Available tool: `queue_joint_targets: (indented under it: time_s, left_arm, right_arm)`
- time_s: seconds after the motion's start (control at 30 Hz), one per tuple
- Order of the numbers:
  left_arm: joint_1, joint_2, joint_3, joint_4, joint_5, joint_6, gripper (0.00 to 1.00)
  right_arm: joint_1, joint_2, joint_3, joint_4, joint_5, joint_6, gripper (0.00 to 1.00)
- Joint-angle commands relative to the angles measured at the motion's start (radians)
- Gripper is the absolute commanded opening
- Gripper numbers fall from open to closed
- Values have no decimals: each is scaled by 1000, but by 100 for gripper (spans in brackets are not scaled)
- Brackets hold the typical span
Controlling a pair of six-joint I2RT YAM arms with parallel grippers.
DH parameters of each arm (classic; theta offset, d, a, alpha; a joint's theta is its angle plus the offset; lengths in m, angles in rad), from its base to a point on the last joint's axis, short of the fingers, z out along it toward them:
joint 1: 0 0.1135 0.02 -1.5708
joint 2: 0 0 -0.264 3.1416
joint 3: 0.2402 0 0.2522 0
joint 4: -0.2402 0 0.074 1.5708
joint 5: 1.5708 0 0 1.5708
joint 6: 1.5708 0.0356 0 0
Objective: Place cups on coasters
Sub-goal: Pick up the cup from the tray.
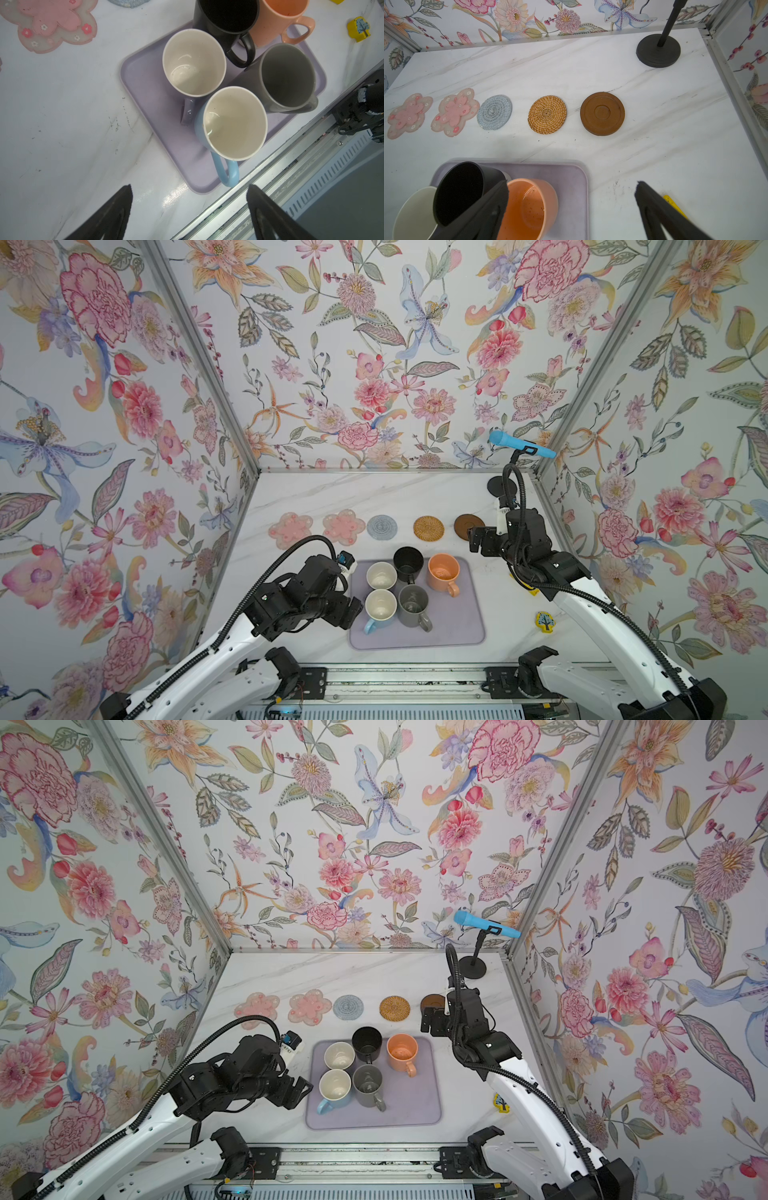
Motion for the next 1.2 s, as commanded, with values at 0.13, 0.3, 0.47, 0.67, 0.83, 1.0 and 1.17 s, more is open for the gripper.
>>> queue_joint_targets:
  time_s: [0.13,0.3,0.47,0.67,0.83,1.0,1.17]
  left_arm:
    - [-37,38,38,-103,-56,14,86]
    - [-64,61,39,-165,-54,34,86]
    - [-100,46,24,-120,16,30,85]
    - [-179,74,-18,-38,34,11,85]
    - [-231,118,-35,-19,-4,16,85]
    - [-232,117,-49,28,-5,12,86]
    - [-251,128,-89,99,6,-4,85]
  right_arm:
    - [7,27,21,-19,-1,29,96]
    - [7,32,25,-17,-15,36,96]
    - [10,22,13,-5,-24,56,97]
    - [11,8,-5,-1,-31,77,96]
    - [11,-15,1,-3,-44,84,96]
    - [12,-29,6,-5,-39,83,96]
    - [12,-19,9,-7,-50,94,96]
